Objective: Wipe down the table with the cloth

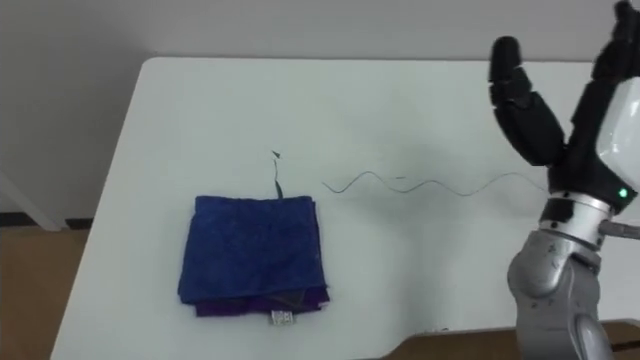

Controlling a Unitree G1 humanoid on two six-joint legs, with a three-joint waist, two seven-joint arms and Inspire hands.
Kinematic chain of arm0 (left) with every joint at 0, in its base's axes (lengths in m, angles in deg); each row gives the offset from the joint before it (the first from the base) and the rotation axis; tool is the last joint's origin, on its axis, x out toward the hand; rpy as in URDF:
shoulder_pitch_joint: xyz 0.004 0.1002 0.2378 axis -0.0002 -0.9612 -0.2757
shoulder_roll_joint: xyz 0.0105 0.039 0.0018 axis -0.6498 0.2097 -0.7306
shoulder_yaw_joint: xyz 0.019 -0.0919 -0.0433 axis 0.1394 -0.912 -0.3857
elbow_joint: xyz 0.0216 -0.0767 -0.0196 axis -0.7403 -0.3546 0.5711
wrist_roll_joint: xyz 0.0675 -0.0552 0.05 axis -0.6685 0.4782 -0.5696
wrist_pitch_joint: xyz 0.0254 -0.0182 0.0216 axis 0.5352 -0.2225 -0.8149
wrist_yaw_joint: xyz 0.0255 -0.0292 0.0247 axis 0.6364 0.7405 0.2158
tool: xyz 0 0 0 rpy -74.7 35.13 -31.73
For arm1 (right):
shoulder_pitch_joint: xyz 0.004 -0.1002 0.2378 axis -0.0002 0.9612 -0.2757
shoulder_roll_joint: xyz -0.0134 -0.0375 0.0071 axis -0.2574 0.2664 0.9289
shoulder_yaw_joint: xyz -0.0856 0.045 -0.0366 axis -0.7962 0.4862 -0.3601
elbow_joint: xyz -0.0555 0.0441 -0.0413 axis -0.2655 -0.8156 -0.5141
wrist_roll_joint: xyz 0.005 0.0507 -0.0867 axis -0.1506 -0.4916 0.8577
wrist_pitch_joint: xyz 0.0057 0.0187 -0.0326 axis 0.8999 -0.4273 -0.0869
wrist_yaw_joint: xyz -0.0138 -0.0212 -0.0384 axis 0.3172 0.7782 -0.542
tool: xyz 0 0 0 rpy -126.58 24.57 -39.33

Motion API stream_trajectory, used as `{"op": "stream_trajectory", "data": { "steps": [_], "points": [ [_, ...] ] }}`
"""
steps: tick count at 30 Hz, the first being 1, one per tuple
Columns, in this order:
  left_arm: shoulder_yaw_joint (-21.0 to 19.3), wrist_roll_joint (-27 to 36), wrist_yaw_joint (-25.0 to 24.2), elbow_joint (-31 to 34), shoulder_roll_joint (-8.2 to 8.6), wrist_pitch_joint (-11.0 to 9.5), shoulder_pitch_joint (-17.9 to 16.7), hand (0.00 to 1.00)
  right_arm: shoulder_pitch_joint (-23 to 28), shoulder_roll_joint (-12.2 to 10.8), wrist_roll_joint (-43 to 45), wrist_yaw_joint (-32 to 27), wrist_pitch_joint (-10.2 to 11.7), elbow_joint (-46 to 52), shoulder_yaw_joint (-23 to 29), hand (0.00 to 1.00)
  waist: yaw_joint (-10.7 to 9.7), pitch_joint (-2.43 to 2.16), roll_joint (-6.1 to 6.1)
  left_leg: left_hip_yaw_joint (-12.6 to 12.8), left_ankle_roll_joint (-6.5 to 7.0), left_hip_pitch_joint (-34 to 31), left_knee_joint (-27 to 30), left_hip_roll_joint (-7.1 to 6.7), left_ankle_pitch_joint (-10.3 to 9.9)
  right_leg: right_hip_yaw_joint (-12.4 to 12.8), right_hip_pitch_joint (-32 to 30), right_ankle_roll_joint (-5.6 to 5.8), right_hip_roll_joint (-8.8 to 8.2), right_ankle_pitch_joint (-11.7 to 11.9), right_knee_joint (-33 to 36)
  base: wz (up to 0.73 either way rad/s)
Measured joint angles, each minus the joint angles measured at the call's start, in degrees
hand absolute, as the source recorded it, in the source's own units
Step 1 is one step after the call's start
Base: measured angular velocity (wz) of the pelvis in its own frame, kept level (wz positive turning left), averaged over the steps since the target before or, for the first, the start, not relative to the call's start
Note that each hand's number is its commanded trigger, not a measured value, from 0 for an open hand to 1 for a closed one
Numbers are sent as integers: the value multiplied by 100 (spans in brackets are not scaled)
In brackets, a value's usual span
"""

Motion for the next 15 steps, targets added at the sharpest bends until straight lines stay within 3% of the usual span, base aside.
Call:
{"op": "stream_trajectory", "data": {
  "steps": [8, 11, 15],
  "points": [
    [198, -8, -112, -18, -6, -150, 162, 0, -229, 95, 941, 629, 85, 553, -809, 0, 157, -6, -16, -90, 0, -47, 1, 5, 0, -199, -6, -3, -10, 2, -12, 6],
    [421, -9, -181, -65, -125, -231, 255, 0, -231, 204, 1194, 764, 272, 732, -1228, 0, 197, -11, -23, -137, -2, -61, 2, 9, 1, -282, -5, -4, -15, 2, -17, 16],
    [562, -113, -236, -64, -200, -238, 295, 0, -230, 211, 1683, 988, 304, 871, -1679, 0, 306, -34, -45, -137, -2, -147, 1, 3, 1, -279, -16, -13, -14, 8, -101, 0]
  ]
}}
